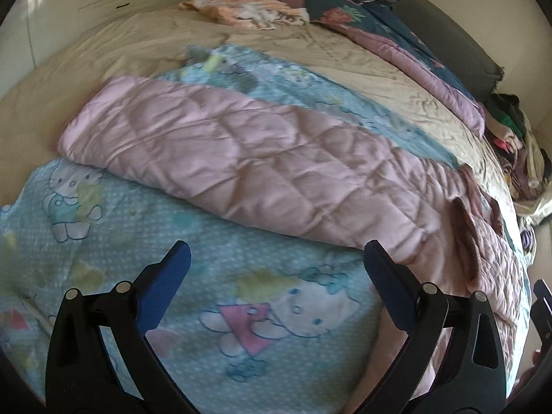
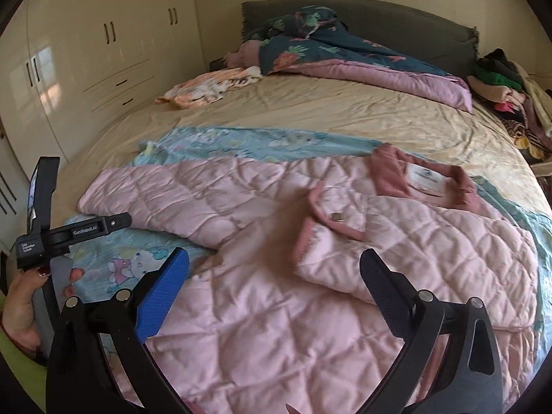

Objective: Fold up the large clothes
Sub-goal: 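Grasp the other sleeve cuff with the left tool and lift it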

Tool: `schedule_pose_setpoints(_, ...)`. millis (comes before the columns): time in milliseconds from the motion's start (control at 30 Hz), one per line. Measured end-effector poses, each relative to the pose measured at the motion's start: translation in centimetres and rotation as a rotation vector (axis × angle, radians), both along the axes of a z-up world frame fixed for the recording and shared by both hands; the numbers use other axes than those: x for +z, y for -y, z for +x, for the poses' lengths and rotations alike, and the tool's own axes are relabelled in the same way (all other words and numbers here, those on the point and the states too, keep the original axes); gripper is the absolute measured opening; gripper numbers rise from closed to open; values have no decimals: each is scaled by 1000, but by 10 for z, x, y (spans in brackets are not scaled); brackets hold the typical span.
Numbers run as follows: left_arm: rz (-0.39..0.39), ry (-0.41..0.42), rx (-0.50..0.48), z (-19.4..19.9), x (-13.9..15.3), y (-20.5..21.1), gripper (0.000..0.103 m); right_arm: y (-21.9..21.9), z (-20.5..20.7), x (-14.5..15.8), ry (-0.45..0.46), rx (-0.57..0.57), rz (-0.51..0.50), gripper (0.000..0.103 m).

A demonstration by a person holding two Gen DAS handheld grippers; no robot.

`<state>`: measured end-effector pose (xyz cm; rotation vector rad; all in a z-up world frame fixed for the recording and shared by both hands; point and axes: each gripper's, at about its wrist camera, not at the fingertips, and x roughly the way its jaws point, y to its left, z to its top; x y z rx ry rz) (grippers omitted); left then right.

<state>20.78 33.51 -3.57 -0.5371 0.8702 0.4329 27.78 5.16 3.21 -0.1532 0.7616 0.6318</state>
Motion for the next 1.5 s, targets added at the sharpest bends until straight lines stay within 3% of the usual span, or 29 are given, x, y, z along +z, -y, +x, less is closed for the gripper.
schedule_pose_setpoints(467,-55,1,126,-9,-38,-59,94,-54,-2,-31,-44,73,-45,99)
schedule_pose_setpoints(767,-72,23,192,0,-52,-95,94,-51,8,-48,-70,56,-51,99)
schedule_pose_setpoints(1000,-104,73,306,5,-51,-130,94,-39,15,-53,-81,31,-56,99)
schedule_pose_setpoints(1033,-109,92,323,4,-49,-134,89,-35,16,-52,-79,26,-56,99)
schedule_pose_setpoints(1067,-104,95,337,3,-47,-137,74,-32,16,-51,-77,23,-55,99)
schedule_pose_setpoints(1100,-86,101,360,0,-43,-140,66,-29,17,-50,-75,18,-53,99)
schedule_pose_setpoints(1167,-46,108,358,-1,-34,-140,32,-21,17,-47,-70,10,-48,99)
schedule_pose_setpoints(1233,-3,135,335,-2,-17,-136,21,-14,17,-44,-65,3,-45,99)
schedule_pose_setpoints(1500,112,269,242,-4,70,-93,15,22,13,-23,-47,-44,3,99)
